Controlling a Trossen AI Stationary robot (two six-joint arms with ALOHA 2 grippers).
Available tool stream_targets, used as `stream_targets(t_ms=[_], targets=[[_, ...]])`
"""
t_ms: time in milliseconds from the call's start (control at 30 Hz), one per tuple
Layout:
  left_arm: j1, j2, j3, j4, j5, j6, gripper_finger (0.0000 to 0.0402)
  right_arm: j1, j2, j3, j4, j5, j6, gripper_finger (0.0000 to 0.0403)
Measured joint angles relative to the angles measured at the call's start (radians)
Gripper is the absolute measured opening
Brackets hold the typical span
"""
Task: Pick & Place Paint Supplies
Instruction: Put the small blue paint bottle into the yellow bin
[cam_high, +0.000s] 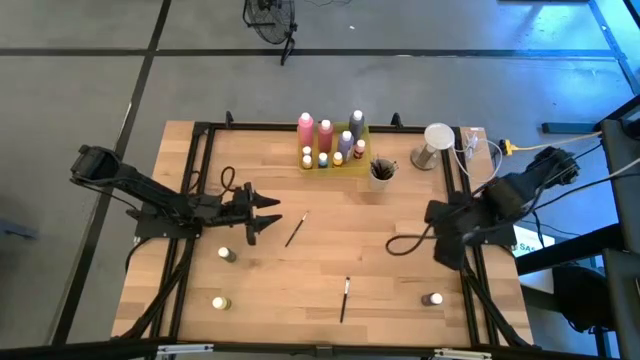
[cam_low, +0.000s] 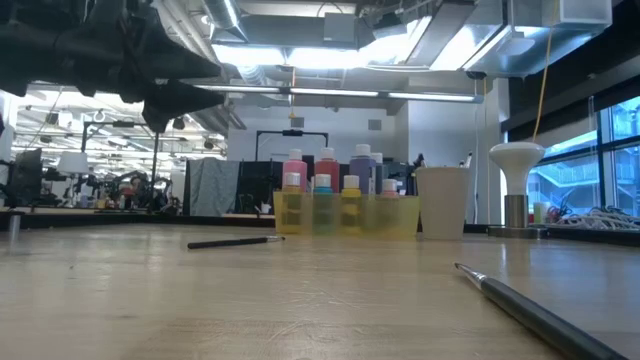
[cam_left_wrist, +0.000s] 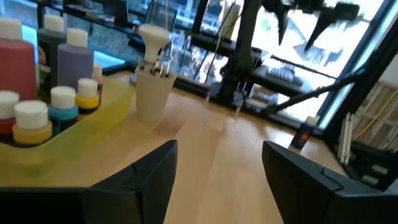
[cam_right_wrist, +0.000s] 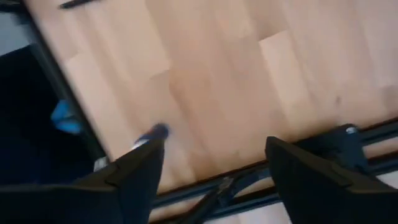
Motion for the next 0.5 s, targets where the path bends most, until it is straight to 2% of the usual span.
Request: stream_targets(t_ms=[67,267,400,500], targets=[[0.0,0.012,0.0,0.048,0.009,0.001,0.0232,0.002,0.023,-0.014,0.027,-0.002,0.006,0.03],[0.0,0.027,0.0,0.073,0.007,0.029,0.0231,0.054,0.076,-0.015,0.044,-0.124,0.12,0.033],[0.0,0.029,0.0,0.097,0.012,0.04,0.0231,0.132,0.093,-0.015,0.049,-0.133,0.194,0.0332],[0.006,0.028,0.0,0.203,0.007,0.102,0.0232,0.178,0.11,-0.015,0.067,-0.119,0.265,0.0329]])
